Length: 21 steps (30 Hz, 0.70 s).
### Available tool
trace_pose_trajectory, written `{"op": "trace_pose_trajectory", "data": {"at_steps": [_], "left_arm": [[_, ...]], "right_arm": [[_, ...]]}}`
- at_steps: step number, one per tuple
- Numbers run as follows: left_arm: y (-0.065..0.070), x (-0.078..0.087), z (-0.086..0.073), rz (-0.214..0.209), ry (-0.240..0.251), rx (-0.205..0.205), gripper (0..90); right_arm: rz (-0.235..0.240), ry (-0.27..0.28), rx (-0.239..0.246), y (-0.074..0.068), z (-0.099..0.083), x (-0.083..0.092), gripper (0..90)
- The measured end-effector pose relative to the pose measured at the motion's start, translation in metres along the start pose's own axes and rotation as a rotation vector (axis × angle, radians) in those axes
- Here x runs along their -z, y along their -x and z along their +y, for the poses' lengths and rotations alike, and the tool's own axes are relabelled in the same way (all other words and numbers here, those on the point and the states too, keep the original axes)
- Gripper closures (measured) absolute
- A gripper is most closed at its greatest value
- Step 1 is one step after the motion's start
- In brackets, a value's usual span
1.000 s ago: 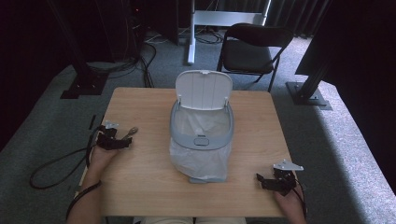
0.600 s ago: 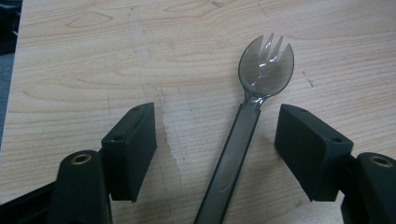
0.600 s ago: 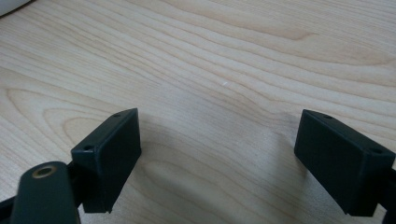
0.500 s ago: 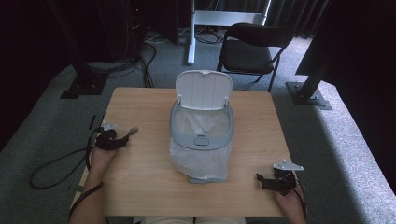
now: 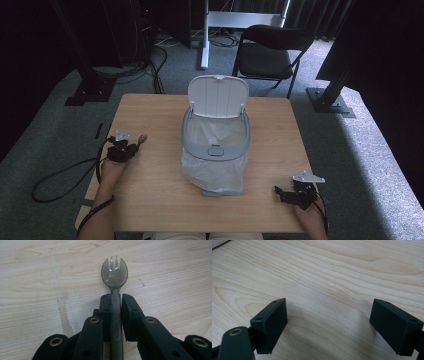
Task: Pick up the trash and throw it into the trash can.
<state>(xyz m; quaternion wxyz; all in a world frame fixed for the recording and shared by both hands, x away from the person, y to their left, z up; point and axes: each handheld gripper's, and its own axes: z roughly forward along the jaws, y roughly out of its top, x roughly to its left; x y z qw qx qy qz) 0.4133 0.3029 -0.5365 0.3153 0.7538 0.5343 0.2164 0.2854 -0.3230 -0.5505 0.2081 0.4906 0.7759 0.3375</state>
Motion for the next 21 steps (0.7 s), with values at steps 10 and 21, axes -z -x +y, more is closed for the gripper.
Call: {"op": "trace_pose_trajectory", "data": {"at_steps": [10, 21], "left_arm": [[0.005, 0.012, -0.003, -0.050, 0.019, -0.006, 79.8], [0.025, 0.053, 0.013, -0.120, 0.098, -0.059, 79.8]], "right_arm": [[0.000, 0.000, 0.000, 0.000, 0.000, 0.000, 13.8], [0.000, 0.000, 0.000, 0.000, 0.000, 0.000, 13.8]]}}
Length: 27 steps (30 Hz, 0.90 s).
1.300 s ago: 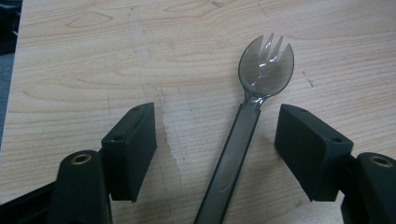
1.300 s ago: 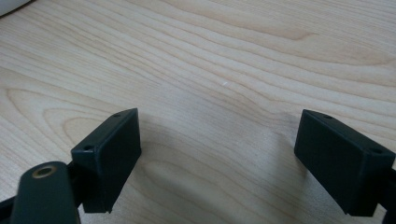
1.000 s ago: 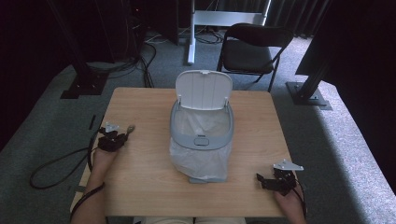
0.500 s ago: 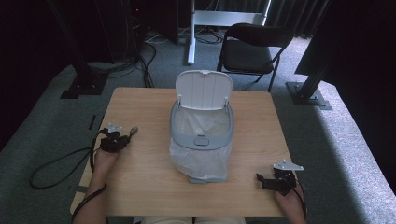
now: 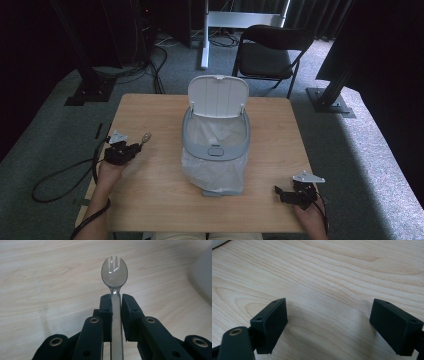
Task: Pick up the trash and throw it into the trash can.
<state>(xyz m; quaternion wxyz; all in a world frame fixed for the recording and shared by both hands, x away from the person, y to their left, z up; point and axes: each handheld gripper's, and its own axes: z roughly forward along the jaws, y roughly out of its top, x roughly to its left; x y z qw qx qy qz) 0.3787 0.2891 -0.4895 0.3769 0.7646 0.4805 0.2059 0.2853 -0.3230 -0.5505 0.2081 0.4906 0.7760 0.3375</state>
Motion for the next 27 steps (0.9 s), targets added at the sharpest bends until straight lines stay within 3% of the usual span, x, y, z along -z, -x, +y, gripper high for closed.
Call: {"op": "trace_pose_trajectory", "data": {"at_steps": [7, 15, 21, 27], "left_arm": [[0.013, 0.018, 0.011, -0.038, 0.033, -0.044, 79.8], [0.021, 0.037, 0.019, -0.098, 0.101, -0.055, 79.8], [0.035, 0.052, 0.031, -0.111, 0.120, -0.098, 79.8], [0.044, 0.073, 0.046, -0.148, 0.191, -0.108, 79.8]], "right_arm": [[0.000, 0.000, 0.000, 0.000, 0.000, 0.000, 13.8], [0.000, 0.000, 0.000, 0.000, 0.000, 0.000, 13.8], [0.000, 0.000, 0.000, 0.000, 0.000, 0.000, 13.8], [0.000, 0.000, 0.000, 0.000, 0.000, 0.000, 13.7]]}}
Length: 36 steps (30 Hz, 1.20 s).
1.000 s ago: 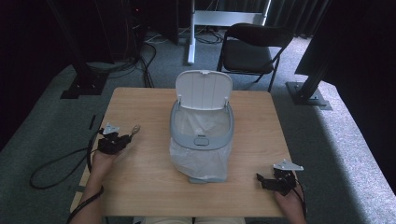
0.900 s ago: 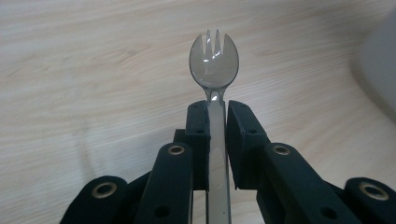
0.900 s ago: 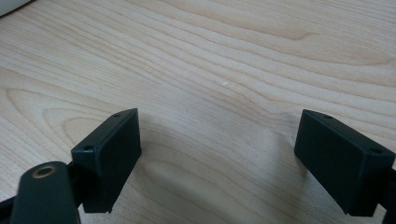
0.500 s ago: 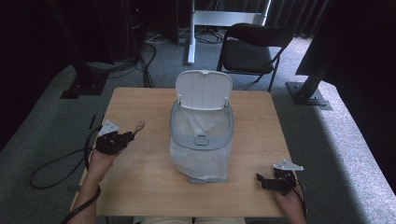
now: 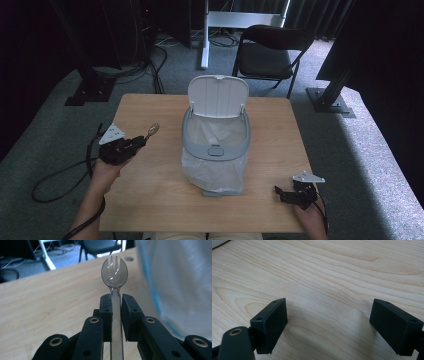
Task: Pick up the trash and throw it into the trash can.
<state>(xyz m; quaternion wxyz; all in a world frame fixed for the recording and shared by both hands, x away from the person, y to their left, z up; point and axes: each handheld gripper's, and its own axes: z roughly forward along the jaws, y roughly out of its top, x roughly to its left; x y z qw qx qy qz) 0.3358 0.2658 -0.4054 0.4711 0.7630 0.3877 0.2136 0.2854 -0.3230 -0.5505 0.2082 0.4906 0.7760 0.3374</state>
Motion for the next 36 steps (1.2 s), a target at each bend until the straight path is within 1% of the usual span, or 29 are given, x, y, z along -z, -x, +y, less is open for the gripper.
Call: {"op": "trace_pose_trajectory", "data": {"at_steps": [2, 3, 4, 5, 7, 9, 10, 12, 13, 15, 19, 21, 22, 25, 26, 28, 29, 31, 32, 34, 35, 36], "left_arm": [[0.005, 0.006, 0.006, -0.015, 0.030, -0.013, 79.8], [0.007, 0.009, 0.010, -0.023, 0.036, -0.021, 79.8], [0.007, 0.009, 0.010, -0.023, 0.036, -0.021, 79.8], [0.012, 0.013, 0.017, -0.036, 0.057, -0.034, 79.8], [0.016, 0.017, 0.024, -0.041, 0.068, -0.047, 79.8], [0.021, 0.020, 0.032, -0.060, 0.085, -0.060, 79.8], [0.023, 0.022, 0.036, -0.057, 0.089, -0.070, 79.8], [0.027, 0.024, 0.043, -0.070, 0.103, -0.086, 79.8], [0.029, 0.025, 0.047, -0.069, 0.110, -0.091, 79.7], [0.033, 0.028, 0.053, -0.083, 0.122, -0.098, 79.8], [0.041, 0.032, 0.068, -0.104, 0.148, -0.129, 79.8], [0.045, 0.033, 0.074, -0.110, 0.159, -0.137, 79.7], [0.046, 0.034, 0.077, -0.120, 0.163, -0.139, 79.7], [0.051, 0.034, 0.086, -0.126, 0.173, -0.159, 79.8], [0.053, 0.034, 0.090, -0.140, 0.177, -0.158, 79.8], [0.056, 0.035, 0.095, -0.142, 0.182, -0.171, 79.7], [0.058, 0.034, 0.099, -0.160, 0.186, -0.173, 79.7], [0.062, 0.034, 0.104, -0.161, 0.190, -0.184, 79.8], [0.063, 0.033, 0.107, -0.176, 0.195, -0.179, 79.7], [0.065, 0.032, 0.109, -0.180, 0.199, -0.180, 79.8], [0.069, 0.030, 0.114, -0.201, 0.203, -0.187, 79.8], [0.072, 0.029, 0.116, -0.203, 0.204, -0.192, 79.7]], "right_arm": [[0.000, 0.000, 0.000, 0.000, 0.000, 0.000, 13.8], [0.000, 0.000, 0.000, 0.000, 0.000, 0.000, 13.8], [0.000, 0.000, 0.000, 0.000, 0.000, 0.000, 13.8], [0.000, 0.000, 0.000, 0.000, 0.000, 0.000, 13.8], [0.000, 0.000, 0.000, 0.000, 0.000, 0.000, 13.8], [0.000, 0.000, 0.000, 0.000, 0.000, 0.000, 13.8], [0.000, 0.000, 0.000, 0.000, 0.000, 0.000, 13.7], [0.000, 0.000, 0.000, 0.000, 0.000, 0.000, 13.7], [0.000, -0.001, 0.000, 0.000, 0.000, 0.000, 13.8], [0.000, -0.001, 0.000, 0.000, 0.000, 0.000, 13.8], [0.000, -0.001, 0.000, 0.000, 0.000, 0.000, 13.8], [0.000, -0.001, 0.001, 0.000, 0.000, 0.000, 13.8], [0.000, -0.001, 0.000, 0.000, 0.000, 0.000, 13.7], [0.000, -0.001, 0.001, 0.000, 0.000, 0.000, 13.7], [0.000, -0.001, 0.000, 0.000, 0.000, 0.000, 13.8], [0.000, -0.001, 0.000, 0.000, 0.000, 0.000, 13.8], [0.000, -0.001, 0.001, 0.000, 0.000, 0.000, 13.8], [0.000, -0.001, 0.001, 0.000, 0.000, 0.000, 13.8], [0.000, -0.001, 0.000, 0.000, 0.000, 0.000, 13.7], [0.000, -0.001, 0.001, 0.000, 0.000, 0.000, 13.7], [0.000, -0.001, 0.000, 0.000, 0.000, 0.000, 13.7], [0.000, -0.001, 0.000, 0.000, 0.000, 0.000, 13.7]]}}
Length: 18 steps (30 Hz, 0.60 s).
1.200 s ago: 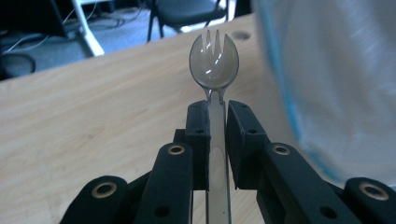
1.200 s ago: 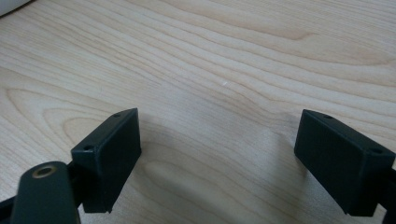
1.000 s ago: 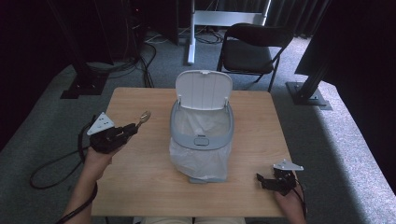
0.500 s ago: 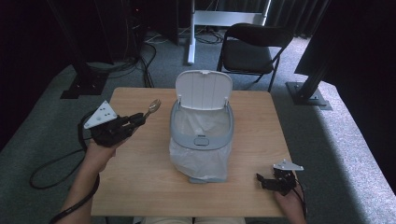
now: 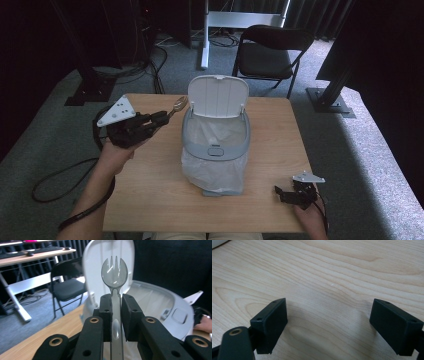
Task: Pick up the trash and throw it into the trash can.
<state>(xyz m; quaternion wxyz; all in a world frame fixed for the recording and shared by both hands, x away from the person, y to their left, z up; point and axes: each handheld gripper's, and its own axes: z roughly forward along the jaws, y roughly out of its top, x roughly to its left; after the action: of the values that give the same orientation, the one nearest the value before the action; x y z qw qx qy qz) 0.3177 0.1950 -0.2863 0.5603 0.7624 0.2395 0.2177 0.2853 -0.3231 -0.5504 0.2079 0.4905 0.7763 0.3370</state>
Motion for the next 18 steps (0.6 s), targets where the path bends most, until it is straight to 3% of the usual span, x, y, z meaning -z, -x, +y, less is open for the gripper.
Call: {"op": "trace_pose_trajectory", "data": {"at_steps": [18], "left_arm": [[0.018, -0.037, 0.029, -0.138, 0.018, -0.024, 79.7]], "right_arm": [[0.000, 0.000, 0.000, 0.000, 0.000, 0.000, 13.8]]}}
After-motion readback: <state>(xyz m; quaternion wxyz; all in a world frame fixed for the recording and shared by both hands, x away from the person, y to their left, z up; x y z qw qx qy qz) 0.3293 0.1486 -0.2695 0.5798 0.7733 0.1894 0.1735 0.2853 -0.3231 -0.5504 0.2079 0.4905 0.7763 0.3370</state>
